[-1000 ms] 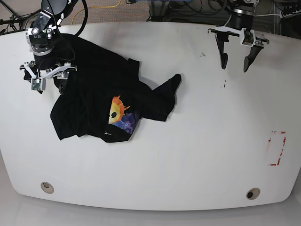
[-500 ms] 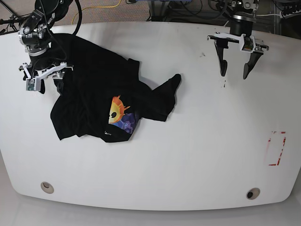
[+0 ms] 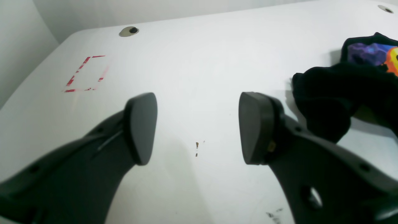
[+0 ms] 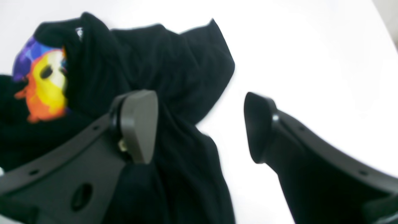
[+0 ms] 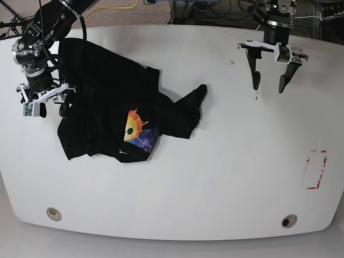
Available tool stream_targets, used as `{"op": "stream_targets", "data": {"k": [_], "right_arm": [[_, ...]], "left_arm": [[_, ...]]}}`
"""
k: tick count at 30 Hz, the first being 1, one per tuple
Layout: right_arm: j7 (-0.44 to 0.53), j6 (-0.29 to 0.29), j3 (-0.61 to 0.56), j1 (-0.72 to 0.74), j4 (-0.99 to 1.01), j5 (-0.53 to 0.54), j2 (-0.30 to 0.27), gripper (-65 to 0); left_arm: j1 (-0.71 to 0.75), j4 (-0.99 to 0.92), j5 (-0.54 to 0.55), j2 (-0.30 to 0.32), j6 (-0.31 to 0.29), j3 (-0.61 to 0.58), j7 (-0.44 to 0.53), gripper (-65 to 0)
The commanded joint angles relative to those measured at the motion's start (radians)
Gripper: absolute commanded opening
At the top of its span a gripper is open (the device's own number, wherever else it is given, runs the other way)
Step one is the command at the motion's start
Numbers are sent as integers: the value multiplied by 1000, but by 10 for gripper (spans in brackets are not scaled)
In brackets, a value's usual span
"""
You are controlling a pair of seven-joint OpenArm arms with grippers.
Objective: Fold the T-shirt properly
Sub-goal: 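Grasp the black T-shirt fabric with the right gripper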
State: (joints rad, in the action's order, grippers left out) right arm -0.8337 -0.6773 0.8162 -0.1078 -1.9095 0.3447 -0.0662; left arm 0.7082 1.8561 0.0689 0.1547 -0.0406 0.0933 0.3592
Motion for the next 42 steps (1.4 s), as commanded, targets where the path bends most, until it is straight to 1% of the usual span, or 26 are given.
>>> {"op": "stream_targets", "data": {"k": [1,3,7,21,31,33,42], "right_arm": [[16,0,6,29,30,-9,-13,-234],[0,-10,32,59,112,-10,-8,-232],[-8,-14,47,87,170,-2,-8,-231],[24,-21,35,77,270,-10,-15,-234],[93,-11,-3,89,416,-13,-49,-236],[129,-18,16,97,459,-18,-61,-236],[161,-18,24,129,528,-28,-81,-237]], "left_arm": [[5,21,0,5,3,3,24,-258],[9,23,0,4,6,5,14,-246],[15,23,1,2,5,7,8,-240],[24,41,1,2,6,16,15,-238],[12,37,2,3,9,14,13,-238],[13,40,2,1,5,11,4,-236],[8,36,2,2,7,12,0,-237]]}}
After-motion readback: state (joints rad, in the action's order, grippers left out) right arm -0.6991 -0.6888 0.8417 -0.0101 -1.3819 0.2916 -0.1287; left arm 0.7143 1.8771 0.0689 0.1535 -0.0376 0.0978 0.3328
